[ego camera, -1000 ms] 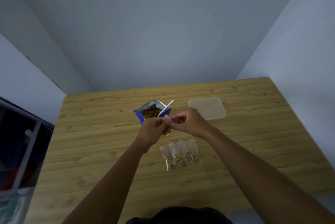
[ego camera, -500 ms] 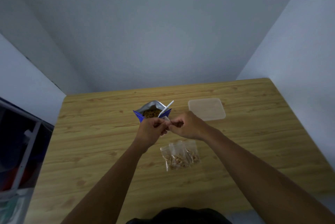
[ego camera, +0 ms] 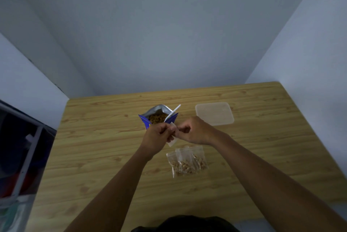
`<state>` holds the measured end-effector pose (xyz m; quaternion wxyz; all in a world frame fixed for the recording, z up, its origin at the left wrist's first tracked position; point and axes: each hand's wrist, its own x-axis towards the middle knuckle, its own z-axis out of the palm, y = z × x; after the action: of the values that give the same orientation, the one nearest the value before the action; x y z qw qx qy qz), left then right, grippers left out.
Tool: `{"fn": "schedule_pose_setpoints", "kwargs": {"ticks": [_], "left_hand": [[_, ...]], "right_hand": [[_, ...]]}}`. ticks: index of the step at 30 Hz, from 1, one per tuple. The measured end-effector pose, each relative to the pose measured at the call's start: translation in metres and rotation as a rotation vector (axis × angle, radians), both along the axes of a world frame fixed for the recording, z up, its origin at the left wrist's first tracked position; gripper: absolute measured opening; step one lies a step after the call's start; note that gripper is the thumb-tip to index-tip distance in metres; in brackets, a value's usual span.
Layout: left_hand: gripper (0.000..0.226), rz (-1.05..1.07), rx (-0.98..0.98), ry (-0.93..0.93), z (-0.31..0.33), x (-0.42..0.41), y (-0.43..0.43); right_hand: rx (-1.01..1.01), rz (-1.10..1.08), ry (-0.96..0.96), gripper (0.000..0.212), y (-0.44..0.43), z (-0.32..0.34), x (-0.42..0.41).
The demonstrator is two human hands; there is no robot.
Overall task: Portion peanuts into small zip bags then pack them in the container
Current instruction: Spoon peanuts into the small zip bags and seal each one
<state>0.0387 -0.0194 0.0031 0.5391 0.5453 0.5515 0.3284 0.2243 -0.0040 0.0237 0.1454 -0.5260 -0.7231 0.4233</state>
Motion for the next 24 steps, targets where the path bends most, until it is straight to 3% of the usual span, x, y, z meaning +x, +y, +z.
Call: {"fn": "schedule_pose_setpoints", "kwargs": {"ticks": [6,19,24], "left_hand": [[0.018,-0.014,0.017,-0.013,0.0004,-0.0003,-0.001],[0.018,-0.054,0.118,0.057,-0.0035,-0.0044,-0.0021],[0.019,-0.096,0.118,0.117,-0.0023,-0.0057,-0.0001]], "right_hand": [[-0.033,0.003,-0.012,0.047,0.0014,0.0005,-0.0002],[-0.173,0.032,-0.025,0.033,0.0043,0.0095,-0.006],[-0.131,-0.095,0.013,0.025,0.0028,0.0045,-0.0023]]}}
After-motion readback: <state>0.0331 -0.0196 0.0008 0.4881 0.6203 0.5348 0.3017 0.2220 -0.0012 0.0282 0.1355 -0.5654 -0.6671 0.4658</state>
